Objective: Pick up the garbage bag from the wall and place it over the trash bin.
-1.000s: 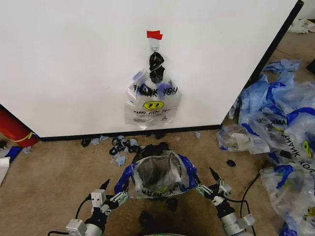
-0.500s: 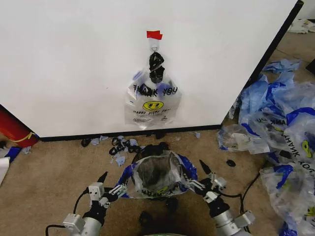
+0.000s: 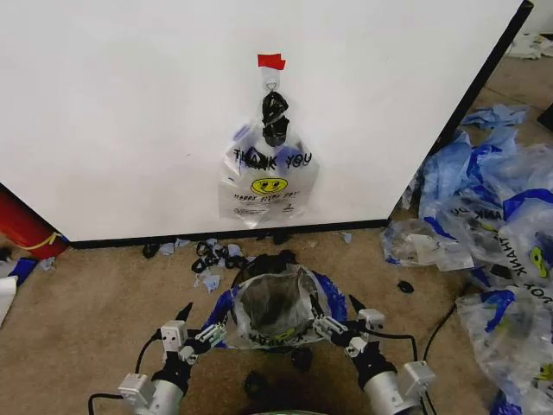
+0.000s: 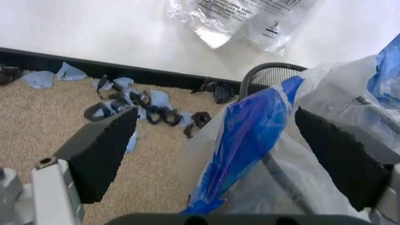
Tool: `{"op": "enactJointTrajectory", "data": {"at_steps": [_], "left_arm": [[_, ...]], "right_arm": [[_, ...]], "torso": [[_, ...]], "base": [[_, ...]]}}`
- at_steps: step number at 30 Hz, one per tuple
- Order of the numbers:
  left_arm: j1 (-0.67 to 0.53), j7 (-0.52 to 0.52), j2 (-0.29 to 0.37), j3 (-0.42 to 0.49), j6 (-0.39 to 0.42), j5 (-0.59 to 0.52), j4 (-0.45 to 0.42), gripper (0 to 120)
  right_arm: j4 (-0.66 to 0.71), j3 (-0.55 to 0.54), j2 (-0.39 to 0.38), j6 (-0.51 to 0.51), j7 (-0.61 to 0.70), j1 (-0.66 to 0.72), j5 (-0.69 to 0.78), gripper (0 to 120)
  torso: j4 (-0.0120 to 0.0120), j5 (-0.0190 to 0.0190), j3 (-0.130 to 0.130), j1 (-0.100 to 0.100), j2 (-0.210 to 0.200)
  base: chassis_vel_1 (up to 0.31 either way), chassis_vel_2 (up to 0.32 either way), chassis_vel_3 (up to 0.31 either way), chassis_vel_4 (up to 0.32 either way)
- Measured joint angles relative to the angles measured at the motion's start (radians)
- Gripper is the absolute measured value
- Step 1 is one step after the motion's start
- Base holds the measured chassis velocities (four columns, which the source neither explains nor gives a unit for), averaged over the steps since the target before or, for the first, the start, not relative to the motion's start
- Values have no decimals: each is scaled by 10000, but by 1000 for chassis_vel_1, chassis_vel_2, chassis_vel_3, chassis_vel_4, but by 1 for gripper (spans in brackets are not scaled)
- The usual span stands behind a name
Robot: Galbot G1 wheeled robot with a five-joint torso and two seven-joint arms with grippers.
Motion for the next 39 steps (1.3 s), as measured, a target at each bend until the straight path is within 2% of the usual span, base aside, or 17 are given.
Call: {"op": "enactJointTrajectory", "data": {"at_steps": [1,5,8,15,22,27,29,35,39], "left_arm": [[0,0,0,0,0,0,0,99],[-29,31,-77,61,22,8,75,99],[-32,53,-183,121,47,37,99,99],[5,58,-370,110,49,170,229,98],[41,59,-459,96,24,235,278,98],[0,59,-458,82,18,245,319,98],[-17,59,-464,83,11,251,374,98],[-60,59,-482,143,-17,266,472,98],[-88,59,-483,186,-20,266,486,98]], "right_arm": [[0,0,0,0,0,0,0,98],[700,-166,20,-1927,1967,328,886,95],[581,-637,135,-2352,2341,767,1180,88],[-172,-1266,548,-2561,2632,1579,1410,82],[-708,-1595,850,-2565,2720,2103,1477,68],[-906,-1758,977,-2563,2736,2278,1449,45],[-994,-1807,1021,-2560,2736,2358,1441,39],[-1126,-2000,1155,-2584,2738,2584,1456,30],[-1261,-2160,1313,-2595,2791,2777,1460,28]], "torso": [[0,0,0,0,0],[0,-2,0,0,0],[1,0,0,0,0],[1,1,0,0,0],[0,-1,0,0,0],[0,0,0,0,0],[0,-1,0,0,0],[0,-1,0,0,0],[0,0,0,0,0]], "base": [[0,0,0,0],[0,0,0,0],[0,0,0,0],[0,0,0,0],[0,0,0,0],[0,0,0,0],[0,0,0,0],[0,0,0,0],[0,0,0,0]]}}
